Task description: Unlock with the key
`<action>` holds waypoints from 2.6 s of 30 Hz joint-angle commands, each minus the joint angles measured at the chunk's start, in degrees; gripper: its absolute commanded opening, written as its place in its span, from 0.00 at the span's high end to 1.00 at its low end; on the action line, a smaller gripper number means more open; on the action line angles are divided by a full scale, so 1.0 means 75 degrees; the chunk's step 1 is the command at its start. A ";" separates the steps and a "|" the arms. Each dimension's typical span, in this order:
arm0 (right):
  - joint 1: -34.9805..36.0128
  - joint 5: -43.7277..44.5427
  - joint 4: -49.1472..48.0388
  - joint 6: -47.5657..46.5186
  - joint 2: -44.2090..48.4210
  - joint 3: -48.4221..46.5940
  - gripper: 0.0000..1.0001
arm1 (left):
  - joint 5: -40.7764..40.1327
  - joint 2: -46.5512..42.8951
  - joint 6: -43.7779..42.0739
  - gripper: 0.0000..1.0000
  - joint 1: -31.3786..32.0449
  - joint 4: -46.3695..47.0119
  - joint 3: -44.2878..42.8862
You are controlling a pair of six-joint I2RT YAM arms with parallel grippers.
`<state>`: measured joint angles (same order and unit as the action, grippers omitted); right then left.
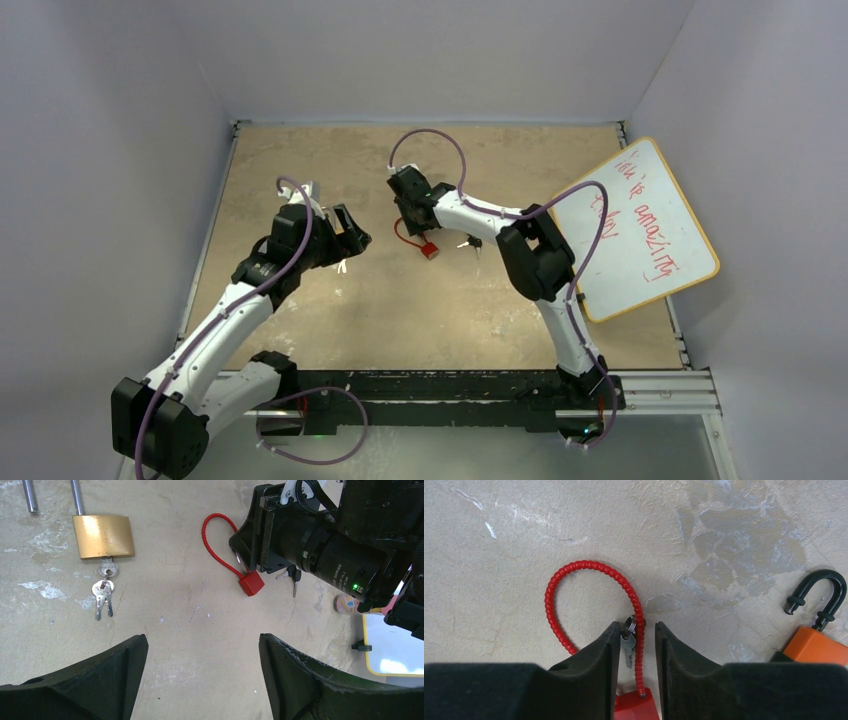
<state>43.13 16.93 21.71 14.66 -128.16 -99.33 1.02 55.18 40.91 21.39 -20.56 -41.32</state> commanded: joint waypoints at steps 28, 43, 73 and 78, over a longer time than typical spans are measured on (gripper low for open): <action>0.0130 0.0051 0.0306 0.0002 0.0634 -0.0463 1.00 | 0.0188 0.0163 0.0223 0.16 -0.0052 0.0563 0.0338; 0.0120 -0.0541 0.0492 0.0556 0.0412 -0.0329 0.81 | 0.0259 0.0003 0.0370 0.16 -0.0051 0.0565 0.0562; 0.0115 0.0684 0.0766 0.0910 -0.0796 -0.1164 0.70 | 0.0286 -0.0114 0.0449 0.16 -0.0052 0.0547 0.0699; 0.0112 0.0780 0.0643 0.0974 -0.0895 -0.1236 0.67 | 0.0305 -0.0146 0.0484 0.16 -0.0051 0.0557 0.0745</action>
<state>43.88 20.34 25.17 20.60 -132.92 -107.11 2.76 55.27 43.53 21.39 -17.85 -36.62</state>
